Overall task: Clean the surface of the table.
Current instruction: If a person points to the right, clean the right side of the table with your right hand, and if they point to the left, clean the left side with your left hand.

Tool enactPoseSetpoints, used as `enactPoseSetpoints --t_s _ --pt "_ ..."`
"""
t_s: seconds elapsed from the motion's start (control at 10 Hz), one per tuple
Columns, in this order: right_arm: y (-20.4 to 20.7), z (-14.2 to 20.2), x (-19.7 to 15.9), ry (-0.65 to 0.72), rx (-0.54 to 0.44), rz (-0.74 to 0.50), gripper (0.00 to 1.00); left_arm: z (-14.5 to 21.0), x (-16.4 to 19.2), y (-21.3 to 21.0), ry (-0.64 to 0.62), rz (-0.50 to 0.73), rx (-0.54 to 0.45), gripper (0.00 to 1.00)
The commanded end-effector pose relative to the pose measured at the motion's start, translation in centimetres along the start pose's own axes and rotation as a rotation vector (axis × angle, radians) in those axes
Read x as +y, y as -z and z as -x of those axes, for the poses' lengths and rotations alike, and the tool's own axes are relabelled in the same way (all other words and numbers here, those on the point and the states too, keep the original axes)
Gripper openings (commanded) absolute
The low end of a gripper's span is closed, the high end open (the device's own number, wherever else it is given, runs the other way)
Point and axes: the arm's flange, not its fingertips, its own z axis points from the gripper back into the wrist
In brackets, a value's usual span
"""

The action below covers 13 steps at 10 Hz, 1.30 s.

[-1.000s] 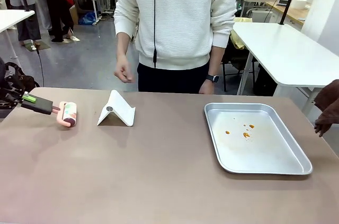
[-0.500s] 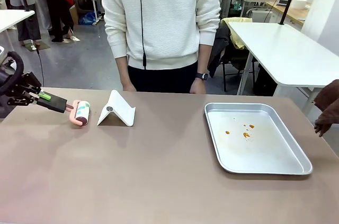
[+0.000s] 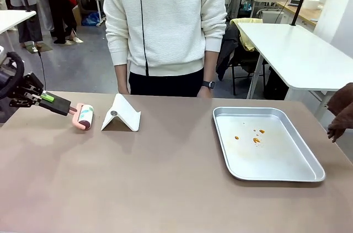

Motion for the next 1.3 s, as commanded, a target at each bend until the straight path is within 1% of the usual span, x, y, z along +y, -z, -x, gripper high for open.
enactPoseSetpoints --t_s 0.0,0.2,0.4,0.6,0.8,0.9,1.0,1.1,1.2 --pt "0.0 0.3 0.5 -0.009 0.012 0.004 0.0 2.8 -0.3 -3.2 0.118 0.149 -0.087 0.22" --pt "0.0 0.3 0.5 -0.009 0.012 0.004 0.0 6.0 -1.0 -7.4 0.21 0.243 -0.171 0.22" --pt "0.0 0.3 0.5 -0.009 0.012 0.004 0.0 8.5 -0.3 -10.5 0.251 0.341 -0.213 0.22" --pt "0.0 0.3 0.5 -0.009 0.012 0.004 0.0 12.4 1.3 -13.7 0.282 0.438 -0.205 0.22" --pt "0.0 0.3 0.5 -0.009 0.012 0.004 0.0 16.2 3.5 -15.6 0.303 0.493 -0.181 0.22" --pt "0.0 0.3 0.5 -0.009 0.012 0.004 0.0 17.2 4.7 -15.7 0.287 0.485 -0.195 0.22" --pt "0.0 0.3 0.5 -0.009 0.012 0.004 0.0 17.6 5.6 -15.3 0.263 0.472 -0.186 0.22" --pt "0.0 0.3 0.5 -0.009 0.012 0.004 0.0 16.6 4.0 -16.0 0.273 0.482 -0.196 0.22" --pt "0.0 0.3 0.5 -0.009 0.012 0.004 0.0 16.6 4.0 -16.0 0.273 0.482 -0.196 0.22"
